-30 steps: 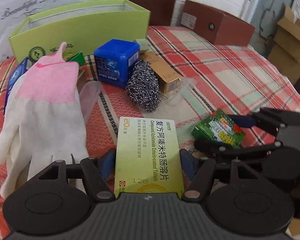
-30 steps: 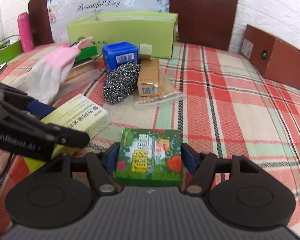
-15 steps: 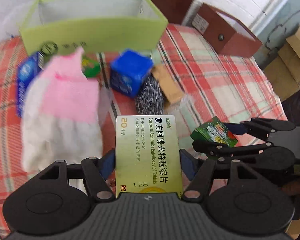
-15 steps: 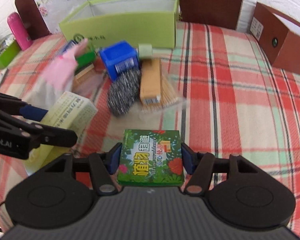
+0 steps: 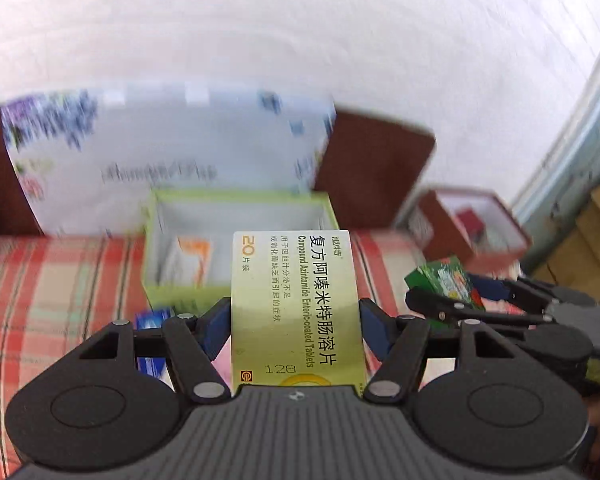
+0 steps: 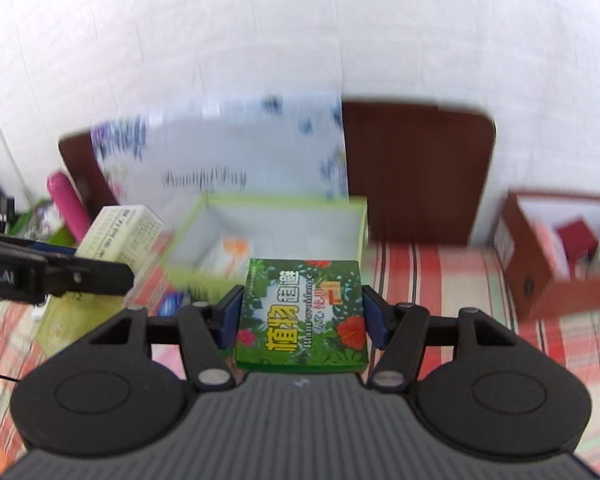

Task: Organize objects
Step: 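Carry both boxes into the lime-green box and open both grippers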

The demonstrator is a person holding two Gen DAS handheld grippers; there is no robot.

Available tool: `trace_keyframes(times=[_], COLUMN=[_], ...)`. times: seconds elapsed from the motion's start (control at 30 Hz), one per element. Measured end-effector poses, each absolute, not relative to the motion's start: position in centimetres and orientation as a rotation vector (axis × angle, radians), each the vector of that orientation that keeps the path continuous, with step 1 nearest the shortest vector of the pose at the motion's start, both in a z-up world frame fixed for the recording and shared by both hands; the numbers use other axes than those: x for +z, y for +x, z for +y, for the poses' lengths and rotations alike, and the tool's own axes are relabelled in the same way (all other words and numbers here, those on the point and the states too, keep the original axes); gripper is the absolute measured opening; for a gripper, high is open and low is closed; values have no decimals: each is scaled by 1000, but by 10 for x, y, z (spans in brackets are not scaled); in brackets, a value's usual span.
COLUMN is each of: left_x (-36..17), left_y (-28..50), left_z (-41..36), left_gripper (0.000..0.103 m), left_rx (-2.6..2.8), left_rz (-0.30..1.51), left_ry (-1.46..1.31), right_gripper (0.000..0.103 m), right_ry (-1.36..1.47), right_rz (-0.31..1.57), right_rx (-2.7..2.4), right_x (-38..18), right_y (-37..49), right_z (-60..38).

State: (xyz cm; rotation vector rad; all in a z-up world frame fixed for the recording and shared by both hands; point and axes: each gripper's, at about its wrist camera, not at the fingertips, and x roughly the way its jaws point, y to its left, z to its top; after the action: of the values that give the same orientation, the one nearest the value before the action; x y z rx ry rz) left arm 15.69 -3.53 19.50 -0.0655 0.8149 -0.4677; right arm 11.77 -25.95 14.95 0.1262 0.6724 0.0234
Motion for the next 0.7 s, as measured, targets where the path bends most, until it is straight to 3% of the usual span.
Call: trace_keyframes(times=[0.3, 0.7], left_x=[179, 96], left_y=[229, 332], left_z=[-39, -52], left_gripper=[70, 70], left_rx=[-391, -348], left_rz=[778, 856], left_ry=[-53, -29], right_gripper=[60, 60], right_ry=[51, 14], right_rz=[596, 793], right_rx=[-13, -85], right_x=[136, 34], right_y=[195, 293], right_z=[-254, -249])
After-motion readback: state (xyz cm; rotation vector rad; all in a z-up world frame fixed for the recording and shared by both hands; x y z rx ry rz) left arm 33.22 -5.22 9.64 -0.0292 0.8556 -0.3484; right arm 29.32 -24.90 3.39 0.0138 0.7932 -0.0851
